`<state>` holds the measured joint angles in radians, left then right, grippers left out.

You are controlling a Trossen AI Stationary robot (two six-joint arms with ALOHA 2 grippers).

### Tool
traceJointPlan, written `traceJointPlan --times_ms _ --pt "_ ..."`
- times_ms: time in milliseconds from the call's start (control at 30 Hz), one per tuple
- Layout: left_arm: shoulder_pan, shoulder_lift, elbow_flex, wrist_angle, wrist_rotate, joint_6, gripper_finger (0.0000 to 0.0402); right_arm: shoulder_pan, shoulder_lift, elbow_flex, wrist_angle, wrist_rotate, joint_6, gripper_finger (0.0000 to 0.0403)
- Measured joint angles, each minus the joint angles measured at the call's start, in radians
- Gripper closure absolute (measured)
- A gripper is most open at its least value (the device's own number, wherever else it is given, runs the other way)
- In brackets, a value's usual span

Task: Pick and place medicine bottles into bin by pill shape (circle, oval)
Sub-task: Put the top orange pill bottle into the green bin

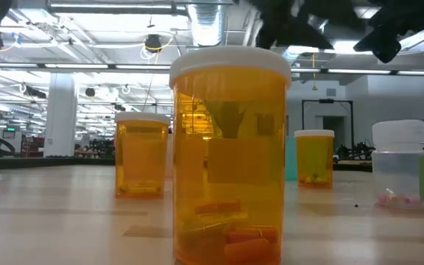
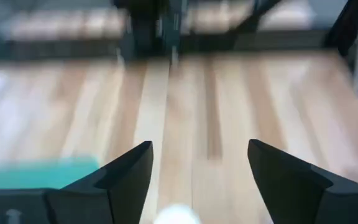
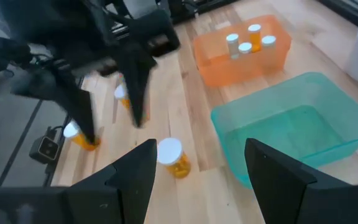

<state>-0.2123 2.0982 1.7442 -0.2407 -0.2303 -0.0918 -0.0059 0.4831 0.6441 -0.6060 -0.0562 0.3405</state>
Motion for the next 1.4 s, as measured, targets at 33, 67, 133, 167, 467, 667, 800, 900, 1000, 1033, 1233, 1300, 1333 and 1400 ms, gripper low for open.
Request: traceJointPlan --times_ms 33,67,133,167,467,667,800,900,1000,1033,1233,1300,1333,1400 --pt "0.002 0.024 0.015 -0.011 0.008 -0.010 0.0141 0.002 0.000 0.000 -0.001 -0.002 0.001 0.0148" --pt "0.002 0.040 0.023 -0.014 0.012 -0.021 0.0141 0.006 -0.001 0.000 -0.007 -0.002 0.002 0.0148" --pt "0.003 0.056 0.022 -0.062 0.010 -0.037 0.0142 0.016 -0.003 0.000 -0.018 -0.002 0.003 0.0148" --pt "0.003 0.067 0.022 -0.068 0.009 -0.042 0.0143 0.021 -0.005 0.000 -0.019 -0.002 0.003 0.0148" --pt "0.000 0.119 0.023 -0.117 -0.013 -0.044 0.0147 0.047 -0.022 0.000 -0.027 -0.001 0.011 0.0148" --pt "0.001 0.135 0.022 -0.147 -0.043 -0.032 0.0147 0.051 -0.022 0.000 -0.027 -0.001 0.011 0.0148" --pt "0.002 0.138 0.021 -0.145 -0.065 -0.032 0.0147 0.051 -0.021 0.000 -0.028 -0.001 0.011 0.0148" --pt "0.003 0.138 0.021 -0.157 -0.061 -0.032 0.0147 0.051 -0.022 0.000 -0.028 0.000 0.011 0.0148" --pt "0.006 0.145 0.022 -0.165 -0.018 -0.024 0.0147 0.051 -0.021 0.000 -0.029 0.000 0.011 0.0148" --pt "0.006 0.149 0.022 -0.171 -0.003 -0.024 0.0147 0.051 -0.022 0.000 -0.029 0.000 0.011 0.0148" --pt "0.005 0.157 0.021 -0.182 -0.018 -0.023 0.0148 0.051 -0.022 0.000 -0.029 0.000 0.010 0.0148" --pt "0.005 0.157 0.021 -0.179 -0.018 -0.021 0.0151 0.051 -0.021 0.000 -0.030 0.000 0.011 0.0148" --pt "0.005 0.157 0.021 -0.178 -0.018 -0.021 0.0154 0.051 -0.021 0.000 -0.030 0.000 0.010 0.0148" --pt "0.005 0.157 0.021 -0.179 -0.018 -0.021 0.0162 0.051 -0.022 0.000 -0.030 0.000 0.010 0.0148"
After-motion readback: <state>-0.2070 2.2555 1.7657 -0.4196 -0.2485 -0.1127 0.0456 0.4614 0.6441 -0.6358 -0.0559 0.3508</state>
